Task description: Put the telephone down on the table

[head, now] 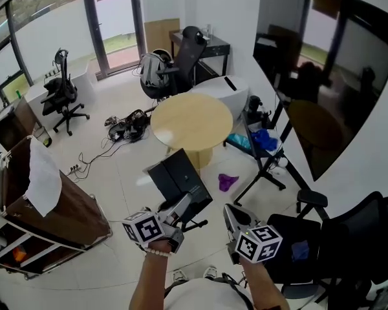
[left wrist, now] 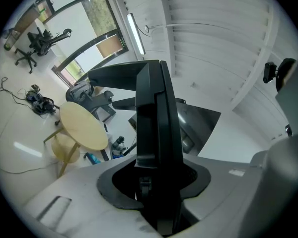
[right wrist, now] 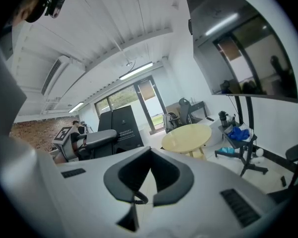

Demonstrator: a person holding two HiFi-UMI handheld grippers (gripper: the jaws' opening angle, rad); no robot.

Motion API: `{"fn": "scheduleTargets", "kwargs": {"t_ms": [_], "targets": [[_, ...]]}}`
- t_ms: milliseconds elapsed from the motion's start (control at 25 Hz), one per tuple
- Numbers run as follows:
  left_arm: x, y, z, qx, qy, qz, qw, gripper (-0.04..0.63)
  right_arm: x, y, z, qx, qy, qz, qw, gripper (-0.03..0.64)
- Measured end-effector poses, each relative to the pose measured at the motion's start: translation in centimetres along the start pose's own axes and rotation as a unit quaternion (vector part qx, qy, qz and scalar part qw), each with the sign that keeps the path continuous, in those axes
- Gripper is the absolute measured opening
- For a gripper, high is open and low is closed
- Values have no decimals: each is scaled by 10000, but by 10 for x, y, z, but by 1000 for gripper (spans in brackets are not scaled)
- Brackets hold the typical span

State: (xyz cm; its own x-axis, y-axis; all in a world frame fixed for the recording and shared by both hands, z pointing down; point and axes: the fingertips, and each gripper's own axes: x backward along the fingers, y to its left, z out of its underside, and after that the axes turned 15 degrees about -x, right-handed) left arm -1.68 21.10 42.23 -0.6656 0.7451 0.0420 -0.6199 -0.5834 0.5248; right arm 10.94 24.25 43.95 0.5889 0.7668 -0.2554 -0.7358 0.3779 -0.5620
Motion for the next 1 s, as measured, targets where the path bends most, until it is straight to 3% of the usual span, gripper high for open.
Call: {"fn": "scheduleTargets", "kwargs": {"t_ms": [600, 1000], "targets": [[-32, 12, 15, 167, -33, -240, 9996, 163, -10, -46, -13, -182, 102, -197, 9996, 6], [-85, 79, -8, 175, 41, -123, 9998, 163, -86, -76, -37, -157, 161, -93, 9997, 6]]}}
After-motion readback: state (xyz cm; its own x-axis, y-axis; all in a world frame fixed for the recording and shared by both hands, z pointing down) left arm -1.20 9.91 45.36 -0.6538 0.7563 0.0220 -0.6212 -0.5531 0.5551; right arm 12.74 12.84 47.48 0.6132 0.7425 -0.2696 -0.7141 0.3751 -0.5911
